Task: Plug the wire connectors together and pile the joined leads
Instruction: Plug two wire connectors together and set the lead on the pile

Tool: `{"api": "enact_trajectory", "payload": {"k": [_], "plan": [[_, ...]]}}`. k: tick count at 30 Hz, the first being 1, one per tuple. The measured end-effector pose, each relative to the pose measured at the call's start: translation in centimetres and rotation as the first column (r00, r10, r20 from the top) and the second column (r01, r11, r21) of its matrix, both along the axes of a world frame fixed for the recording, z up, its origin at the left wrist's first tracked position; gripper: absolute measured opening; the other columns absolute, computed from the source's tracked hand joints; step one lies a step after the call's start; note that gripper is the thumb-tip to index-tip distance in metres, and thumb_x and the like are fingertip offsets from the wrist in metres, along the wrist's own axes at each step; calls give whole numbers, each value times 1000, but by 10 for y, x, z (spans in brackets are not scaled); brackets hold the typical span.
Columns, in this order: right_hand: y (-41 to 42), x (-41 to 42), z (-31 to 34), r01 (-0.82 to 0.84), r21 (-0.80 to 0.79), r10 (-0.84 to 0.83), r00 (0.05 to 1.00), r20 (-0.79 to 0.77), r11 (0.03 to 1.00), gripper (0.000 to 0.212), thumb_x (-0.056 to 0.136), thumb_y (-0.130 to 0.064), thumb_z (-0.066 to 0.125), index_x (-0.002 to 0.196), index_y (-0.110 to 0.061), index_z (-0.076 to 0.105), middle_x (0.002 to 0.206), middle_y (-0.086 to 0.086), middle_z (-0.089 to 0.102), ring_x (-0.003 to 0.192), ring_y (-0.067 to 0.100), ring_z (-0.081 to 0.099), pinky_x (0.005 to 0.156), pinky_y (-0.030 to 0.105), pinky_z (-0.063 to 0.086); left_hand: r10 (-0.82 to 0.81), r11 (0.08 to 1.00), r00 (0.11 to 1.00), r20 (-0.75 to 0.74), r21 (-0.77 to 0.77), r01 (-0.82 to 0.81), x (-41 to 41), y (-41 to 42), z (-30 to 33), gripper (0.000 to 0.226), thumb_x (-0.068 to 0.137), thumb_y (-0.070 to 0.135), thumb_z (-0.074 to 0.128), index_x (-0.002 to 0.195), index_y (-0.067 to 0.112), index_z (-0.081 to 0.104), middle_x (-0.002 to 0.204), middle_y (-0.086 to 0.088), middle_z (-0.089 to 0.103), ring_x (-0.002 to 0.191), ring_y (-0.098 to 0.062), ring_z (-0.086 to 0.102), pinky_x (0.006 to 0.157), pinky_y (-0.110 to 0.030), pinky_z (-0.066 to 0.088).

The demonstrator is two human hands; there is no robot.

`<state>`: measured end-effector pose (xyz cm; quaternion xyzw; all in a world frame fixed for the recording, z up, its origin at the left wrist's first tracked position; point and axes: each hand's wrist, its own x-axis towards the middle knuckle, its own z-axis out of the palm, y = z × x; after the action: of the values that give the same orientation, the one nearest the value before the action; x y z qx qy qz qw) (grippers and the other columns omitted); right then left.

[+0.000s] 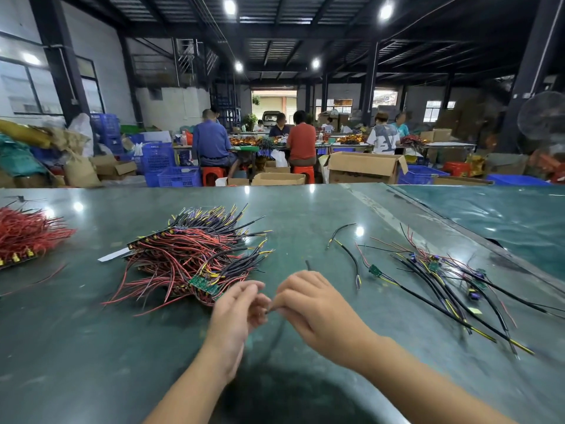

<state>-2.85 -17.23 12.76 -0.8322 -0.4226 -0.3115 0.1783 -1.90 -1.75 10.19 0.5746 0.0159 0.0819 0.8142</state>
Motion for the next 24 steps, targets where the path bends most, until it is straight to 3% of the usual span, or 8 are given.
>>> {"api": "enact_trajectory", "payload": {"k": [4, 9, 11, 14, 16, 20, 22, 24], "plan": [[-9, -11, -25, 63, -44, -65, 997, -36, 997, 12, 86, -11, 64, 92, -21, 66, 96, -8, 62, 78, 19, 55, 67, 26, 44, -118, 986, 992, -37, 112, 122, -5, -7, -4, 16, 97, 5, 46, 91, 8, 61, 65, -3, 64, 52, -9, 56, 51, -18, 49], [-45, 9, -32, 356, 106, -301, 887, -351, 928, 20, 86, 3, 51, 91, -13, 62, 98, 0, 55, 81, 26, 56, 71, 37, 47, 109, 955, 993, 44, 273, -117, 3, 9, -5, 24, 92, -3, 50, 87, 15, 64, 76, 1, 68, 68, -12, 60, 64, -21, 47], [-63, 18, -31, 486, 165, -381, 819, -430, 859, 20, 81, 5, 49, 83, -10, 62, 90, 0, 55, 77, 25, 55, 71, 36, 45, 290, 841, 943, 161, 428, -332, 10, 20, -7, 28, 87, -6, 53, 87, 20, 64, 91, -1, 67, 88, -20, 59, 77, -26, 45], [-83, 27, -32, 684, 96, -541, 648, -536, 723, 17, 82, -6, 49, 82, -7, 66, 88, 2, 59, 81, 23, 54, 70, 30, 41, 589, 499, 759, 278, 614, -611, 20, 38, -11, 33, 79, -1, 58, 105, 18, 63, 118, -10, 52, 110, -30, 42, 99, -43, 36], [-91, 29, -32, 785, -41, -657, 488, -575, 618, 20, 83, -12, 47, 77, -3, 63, 86, 8, 58, 78, 26, 51, 66, 30, 40, 683, 422, 681, 265, 618, -663, 24, 49, -12, 39, 80, 5, 59, 117, 18, 59, 127, -16, 41, 117, -33, 34, 104, -47, 31], [-93, 24, -27, 875, -204, -787, 264, -557, 438, 21, 81, -25, 44, 67, -9, 49, 80, 8, 57, 80, 28, 47, 64, 29, 37, 603, 517, 791, 103, 704, -486, 36, 65, -19, 46, 90, 25, 57, 135, 19, 49, 132, -17, 49, 121, -35, 41, 103, -44, 33], [-90, 21, -27, 880, -300, -868, 210, -449, 368, 22, 83, -30, 41, 78, -16, 57, 102, 4, 64, 102, 27, 49, 87, 34, 37, 561, 586, 826, 59, 676, -447, 40, 68, -23, 41, 91, 30, 56, 131, 19, 53, 126, -10, 59, 113, -32, 52, 94, -40, 42], [-87, 18, -29, 874, -348, -908, 206, -366, 338, 30, 85, -34, 39, 94, -20, 65, 118, -2, 61, 126, 26, 39, 109, 47, 20, 548, 624, 833, 69, 629, -463, 42, 69, -24, 36, 90, 29, 59, 125, 20, 58, 119, -5, 63, 102, -26, 57, 85, -34, 43]]}}
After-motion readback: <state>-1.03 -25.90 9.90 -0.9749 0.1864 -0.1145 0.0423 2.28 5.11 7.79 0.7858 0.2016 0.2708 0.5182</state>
